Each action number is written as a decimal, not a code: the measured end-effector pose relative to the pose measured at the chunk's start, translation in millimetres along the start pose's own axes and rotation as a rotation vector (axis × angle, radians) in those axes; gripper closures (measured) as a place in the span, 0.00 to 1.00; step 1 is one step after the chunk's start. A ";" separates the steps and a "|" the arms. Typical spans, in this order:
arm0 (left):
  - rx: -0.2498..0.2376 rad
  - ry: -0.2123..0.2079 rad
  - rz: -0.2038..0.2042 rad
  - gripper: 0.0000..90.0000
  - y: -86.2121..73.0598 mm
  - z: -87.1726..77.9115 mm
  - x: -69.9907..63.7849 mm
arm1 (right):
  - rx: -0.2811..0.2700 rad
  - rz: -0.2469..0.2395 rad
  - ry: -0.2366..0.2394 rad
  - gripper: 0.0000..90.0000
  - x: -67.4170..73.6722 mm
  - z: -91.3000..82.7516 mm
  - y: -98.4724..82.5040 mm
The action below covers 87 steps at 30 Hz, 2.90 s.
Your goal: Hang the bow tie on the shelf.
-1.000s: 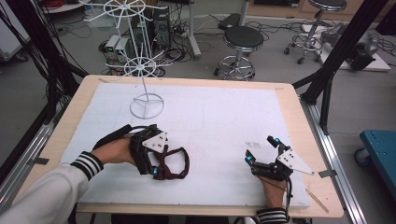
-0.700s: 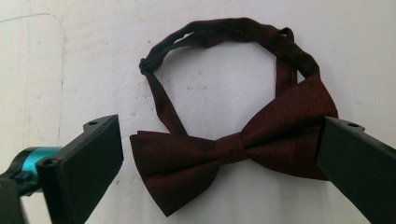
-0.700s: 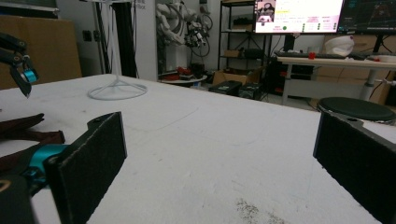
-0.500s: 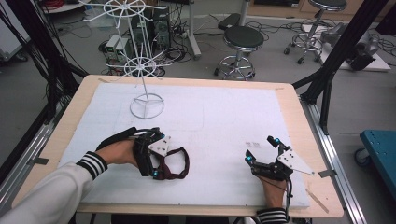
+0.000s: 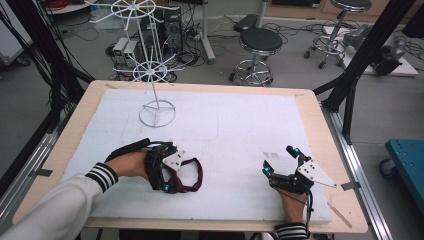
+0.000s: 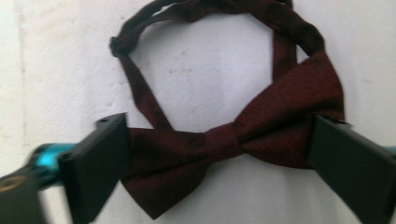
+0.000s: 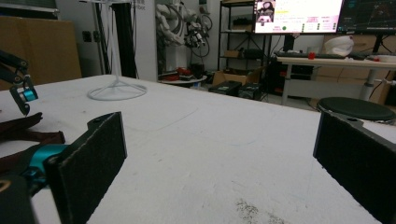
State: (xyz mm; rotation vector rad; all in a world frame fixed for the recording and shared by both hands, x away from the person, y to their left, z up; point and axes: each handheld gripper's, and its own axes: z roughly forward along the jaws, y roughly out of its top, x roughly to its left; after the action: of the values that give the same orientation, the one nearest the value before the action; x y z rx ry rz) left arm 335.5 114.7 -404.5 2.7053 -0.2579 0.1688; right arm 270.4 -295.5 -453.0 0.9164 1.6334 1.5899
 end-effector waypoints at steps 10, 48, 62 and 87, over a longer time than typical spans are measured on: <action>0.030 -0.009 0.029 0.17 -0.2 3.8 -2.0 | -0.002 -0.001 0.001 0.02 -0.3 0.1 -0.1; 0.068 -0.023 -0.048 0.67 4.4 4.1 4.5 | -0.001 0.003 0.001 0.02 -0.2 -0.1 -0.1; 0.073 0.050 -0.094 0.76 6.2 3.3 -1.4 | -0.003 0.002 0.000 0.02 -0.4 -0.4 -0.2; -0.169 0.173 -0.337 0.76 -17.9 -44.4 2.6 | -0.006 -0.003 0.001 0.02 -0.3 0.0 -0.1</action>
State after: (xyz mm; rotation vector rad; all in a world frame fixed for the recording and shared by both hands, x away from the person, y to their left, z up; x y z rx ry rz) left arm 338.2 148.8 -370.8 2.5018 0.2240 0.2655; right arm 270.6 -295.7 -453.2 0.9106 1.6293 1.5925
